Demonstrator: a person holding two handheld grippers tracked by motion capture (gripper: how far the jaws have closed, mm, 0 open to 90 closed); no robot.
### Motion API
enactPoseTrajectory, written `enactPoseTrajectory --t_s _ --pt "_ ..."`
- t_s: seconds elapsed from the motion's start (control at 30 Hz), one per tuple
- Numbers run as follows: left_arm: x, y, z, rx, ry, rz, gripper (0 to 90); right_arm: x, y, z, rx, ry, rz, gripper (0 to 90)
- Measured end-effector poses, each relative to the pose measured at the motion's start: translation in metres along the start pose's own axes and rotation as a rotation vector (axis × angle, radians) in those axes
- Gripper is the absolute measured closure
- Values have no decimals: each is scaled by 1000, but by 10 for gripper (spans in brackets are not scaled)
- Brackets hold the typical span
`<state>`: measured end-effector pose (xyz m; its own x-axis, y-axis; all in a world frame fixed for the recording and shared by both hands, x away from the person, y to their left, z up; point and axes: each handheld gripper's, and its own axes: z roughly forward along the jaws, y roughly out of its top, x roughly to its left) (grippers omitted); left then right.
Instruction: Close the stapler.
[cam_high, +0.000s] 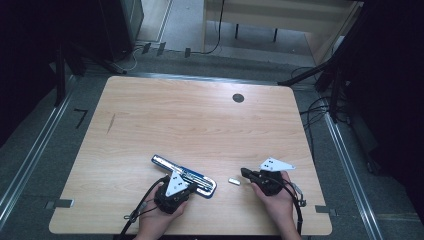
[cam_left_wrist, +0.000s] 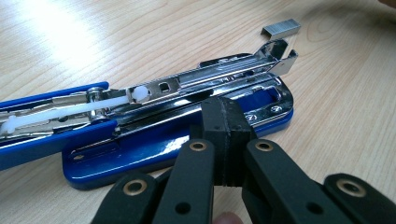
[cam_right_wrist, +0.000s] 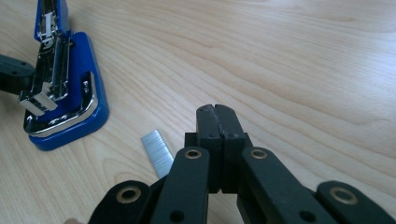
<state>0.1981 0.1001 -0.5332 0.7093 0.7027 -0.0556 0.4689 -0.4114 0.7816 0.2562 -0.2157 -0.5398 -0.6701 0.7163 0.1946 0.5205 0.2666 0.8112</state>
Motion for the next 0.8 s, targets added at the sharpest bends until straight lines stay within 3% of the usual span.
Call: enactPoseTrajectory --t_s 0.8 --pt "0 0 0 0 0 -1 900 7 -5 7 38 36 -16 900"
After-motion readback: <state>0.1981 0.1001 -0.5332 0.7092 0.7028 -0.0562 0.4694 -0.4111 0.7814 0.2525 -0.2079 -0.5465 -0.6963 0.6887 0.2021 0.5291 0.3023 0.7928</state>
